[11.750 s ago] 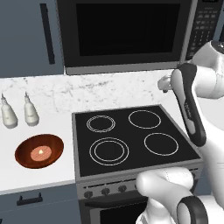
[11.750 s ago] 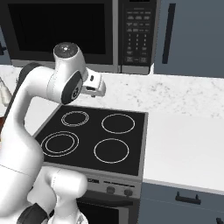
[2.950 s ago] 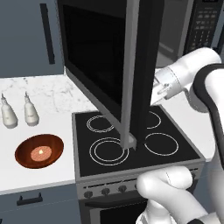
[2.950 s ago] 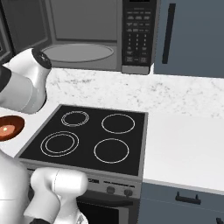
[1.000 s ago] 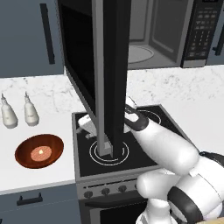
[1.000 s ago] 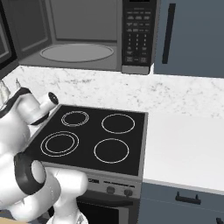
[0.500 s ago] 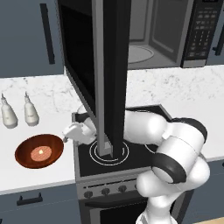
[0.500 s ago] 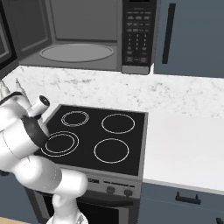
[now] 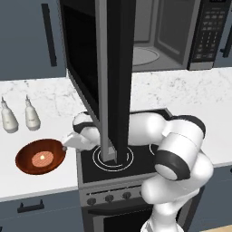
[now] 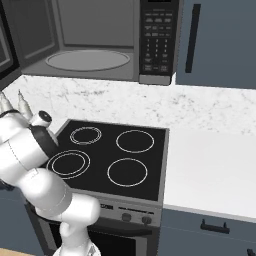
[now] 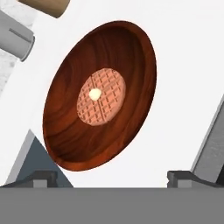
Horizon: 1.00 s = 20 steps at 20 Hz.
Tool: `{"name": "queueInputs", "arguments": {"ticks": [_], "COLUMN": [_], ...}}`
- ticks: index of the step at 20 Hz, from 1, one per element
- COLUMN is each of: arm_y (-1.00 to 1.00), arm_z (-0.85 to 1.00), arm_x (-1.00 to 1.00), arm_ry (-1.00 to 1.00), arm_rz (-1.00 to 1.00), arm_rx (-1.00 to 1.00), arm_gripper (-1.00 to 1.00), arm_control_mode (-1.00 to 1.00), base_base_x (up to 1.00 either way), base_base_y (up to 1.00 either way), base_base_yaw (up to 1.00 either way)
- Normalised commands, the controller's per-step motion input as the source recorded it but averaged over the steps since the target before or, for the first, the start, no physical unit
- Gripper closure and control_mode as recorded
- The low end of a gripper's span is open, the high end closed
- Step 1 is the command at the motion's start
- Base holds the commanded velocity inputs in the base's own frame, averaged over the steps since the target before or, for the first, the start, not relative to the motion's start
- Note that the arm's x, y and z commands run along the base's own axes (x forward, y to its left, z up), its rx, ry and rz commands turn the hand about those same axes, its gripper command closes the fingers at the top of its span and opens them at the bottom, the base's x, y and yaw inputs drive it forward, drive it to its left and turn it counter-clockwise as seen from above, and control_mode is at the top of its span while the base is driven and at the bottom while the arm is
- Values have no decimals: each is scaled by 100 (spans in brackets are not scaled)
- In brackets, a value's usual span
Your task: Open the microwave, place the bowl with waffle inside the microwave, then close the microwave door and turn it on.
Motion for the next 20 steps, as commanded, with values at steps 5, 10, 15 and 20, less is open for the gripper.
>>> {"name": "queueInputs", "arguments": {"ticks": [5,10,15,20], "arm_y": [8,8,20,27], "arm_z": [-9,-35,-35,-36], "arm_x": [19,34,39,43], "arm_ry": [2,6,1,4], "arm_rz": [-12,-10,-2,0], "arm_rx": [0,0,0,0], "arm_gripper": [-100,-100,-100,-100], "arm_control_mode": [-100,-100,-100,-100], "base_base_x": [0,0,0,0], "base_base_y": [0,0,0,0], "base_base_yaw": [0,0,0,0]}}
